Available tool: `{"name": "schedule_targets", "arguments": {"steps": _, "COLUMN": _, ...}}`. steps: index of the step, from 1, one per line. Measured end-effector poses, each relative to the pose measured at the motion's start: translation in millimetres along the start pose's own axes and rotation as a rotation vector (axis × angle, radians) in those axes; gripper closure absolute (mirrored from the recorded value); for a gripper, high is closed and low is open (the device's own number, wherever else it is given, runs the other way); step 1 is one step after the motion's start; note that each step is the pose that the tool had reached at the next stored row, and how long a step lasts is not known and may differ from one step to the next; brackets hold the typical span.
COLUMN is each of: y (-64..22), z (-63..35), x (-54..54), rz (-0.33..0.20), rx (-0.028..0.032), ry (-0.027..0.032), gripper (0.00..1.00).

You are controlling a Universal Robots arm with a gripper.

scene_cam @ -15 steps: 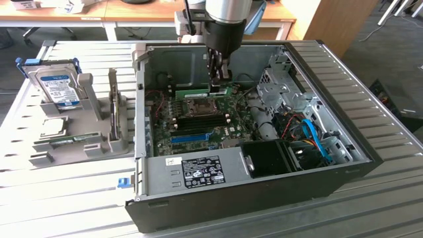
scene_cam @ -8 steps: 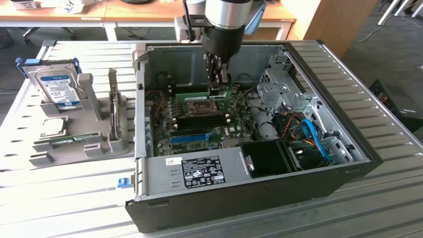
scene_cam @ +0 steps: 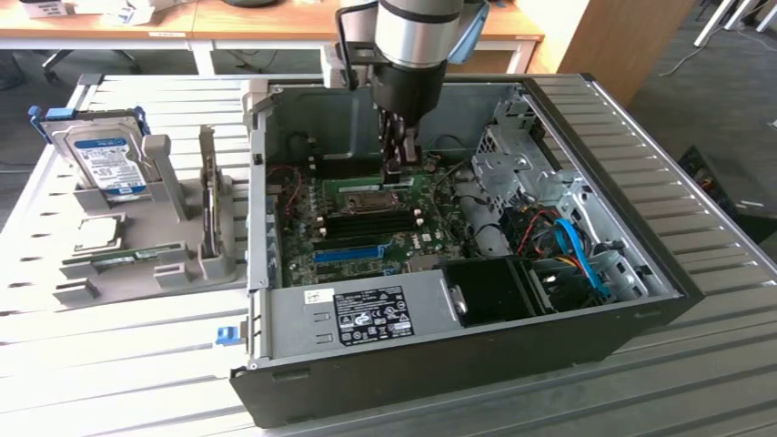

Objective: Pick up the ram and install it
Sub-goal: 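Insert the ram into the slot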

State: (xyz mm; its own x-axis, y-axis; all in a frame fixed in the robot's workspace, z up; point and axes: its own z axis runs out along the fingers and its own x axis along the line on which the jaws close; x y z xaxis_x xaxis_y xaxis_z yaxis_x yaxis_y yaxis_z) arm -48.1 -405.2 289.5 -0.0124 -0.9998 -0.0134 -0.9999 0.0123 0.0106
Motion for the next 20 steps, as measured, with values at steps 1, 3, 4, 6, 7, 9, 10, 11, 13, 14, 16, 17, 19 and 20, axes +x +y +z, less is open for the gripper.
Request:
{"name": "schedule_targets", "arguments": {"steps": 1, "y": 0.0, "z": 1.8, "x": 0.0, "rz": 0.000, "rx": 0.0000, "ry": 0.0000, "gripper": 0.88}}
{"name": "schedule_targets", "arguments": {"steps": 3, "y": 0.0, "z": 5.4, "x": 0.1, "rz": 0.000, "rx": 0.0001, "ry": 0.0001, "gripper": 0.88}}
{"name": "schedule_targets", "arguments": {"steps": 4, "y": -0.1, "z": 7.1, "x": 0.1, "rz": 0.000, "rx": 0.0002, "ry": 0.0000, "gripper": 0.88}}
{"name": "schedule_targets", "arguments": {"steps": 6, "y": -0.1, "z": 10.8, "x": 0.2, "rz": 0.000, "rx": 0.0003, "ry": 0.0001, "gripper": 0.88}}
{"name": "schedule_targets", "arguments": {"steps": 7, "y": -0.1, "z": 12.5, "x": 0.2, "rz": 0.000, "rx": 0.0004, "ry": 0.0001, "gripper": 0.88}}
{"name": "schedule_targets", "arguments": {"steps": 9, "y": -0.1, "z": 15.8, "x": 0.3, "rz": 0.000, "rx": 0.0006, "ry": 0.0000, "gripper": 0.88}}
{"name": "schedule_targets", "arguments": {"steps": 10, "y": -0.2, "z": 17.3, "x": 0.3, "rz": 0.000, "rx": 0.0006, "ry": 0.0000, "gripper": 0.88}}
{"name": "schedule_targets", "arguments": {"steps": 11, "y": -0.2, "z": 18.9, "x": 0.3, "rz": 0.000, "rx": 0.0007, "ry": 0.0000, "gripper": 0.88}}
{"name": "schedule_targets", "arguments": {"steps": 13, "y": -0.2, "z": 21.8, "x": 0.4, "rz": 0.000, "rx": 0.0008, "ry": 0.0001, "gripper": 0.88}}
{"name": "schedule_targets", "arguments": {"steps": 14, "y": -0.2, "z": 23.4, "x": 0.4, "rz": 0.000, "rx": 0.0010, "ry": 0.0000, "gripper": 0.88}}
{"name": "schedule_targets", "arguments": {"steps": 16, "y": -0.2, "z": 26.6, "x": 0.5, "rz": 0.000, "rx": 0.0014, "ry": 0.0000, "gripper": 0.88}}
{"name": "schedule_targets", "arguments": {"steps": 17, "y": -0.2, "z": 28.2, "x": 0.6, "rz": 0.000, "rx": 0.0015, "ry": 0.0000, "gripper": 0.88}}
{"name": "schedule_targets", "arguments": {"steps": 19, "y": -0.3, "z": 31.3, "x": 0.7, "rz": 0.000, "rx": 0.0017, "ry": 0.0000, "gripper": 0.88}}
{"name": "schedule_targets", "arguments": {"steps": 20, "y": -0.3, "z": 32.9, "x": 0.7, "rz": 0.000, "rx": 0.0018, "ry": 0.0001, "gripper": 0.88}}
